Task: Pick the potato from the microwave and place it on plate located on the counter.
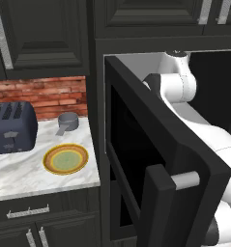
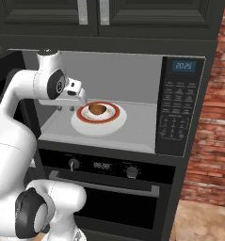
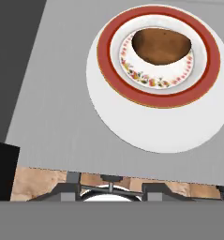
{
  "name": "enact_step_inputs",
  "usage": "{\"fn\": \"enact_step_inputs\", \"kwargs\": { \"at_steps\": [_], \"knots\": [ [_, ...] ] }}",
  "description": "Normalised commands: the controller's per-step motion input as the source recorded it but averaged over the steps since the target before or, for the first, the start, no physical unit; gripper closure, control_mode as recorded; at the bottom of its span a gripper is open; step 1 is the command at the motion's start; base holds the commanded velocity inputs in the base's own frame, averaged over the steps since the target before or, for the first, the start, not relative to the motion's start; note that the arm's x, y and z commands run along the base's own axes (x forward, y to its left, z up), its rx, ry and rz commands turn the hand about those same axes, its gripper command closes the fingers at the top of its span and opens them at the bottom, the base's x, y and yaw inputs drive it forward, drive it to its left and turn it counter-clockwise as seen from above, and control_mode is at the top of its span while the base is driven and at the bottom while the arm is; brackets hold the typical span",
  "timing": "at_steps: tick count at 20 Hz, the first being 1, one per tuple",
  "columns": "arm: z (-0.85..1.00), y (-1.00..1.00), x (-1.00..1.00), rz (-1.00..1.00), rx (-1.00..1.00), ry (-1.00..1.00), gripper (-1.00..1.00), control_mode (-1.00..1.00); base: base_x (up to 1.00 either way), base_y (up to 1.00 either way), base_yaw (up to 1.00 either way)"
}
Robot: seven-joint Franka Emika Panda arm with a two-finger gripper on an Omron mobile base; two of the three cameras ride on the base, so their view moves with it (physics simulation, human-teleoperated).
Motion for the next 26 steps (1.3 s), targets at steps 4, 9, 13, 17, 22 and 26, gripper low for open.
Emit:
{"fn": "enact_step_inputs", "kwargs": {
  "at_steps": [4,9,13,17,22,26],
  "knots": [
    [0.2,-0.21,-0.12,0.0,0.0,-0.11,-1.0,-1.0,0.0,0.0,0.0],
    [0.27,-0.29,-0.03,0.0,0.02,-0.16,-1.0,-1.0,0.0,0.0,0.0],
    [-0.1,-0.23,0.0,0.0,0.04,-0.23,-1.0,-1.0,0.0,0.0,0.0],
    [-0.46,-0.08,0.01,0.0,0.02,-0.27,-1.0,-1.0,0.0,0.0,0.0],
    [-0.13,-0.08,0.24,0.06,0.0,-0.1,-1.0,-1.0,0.0,0.0,0.0],
    [0.09,-0.25,0.45,0.14,0.0,0.0,-1.0,-1.0,0.0,0.0,0.0]
  ]
}}
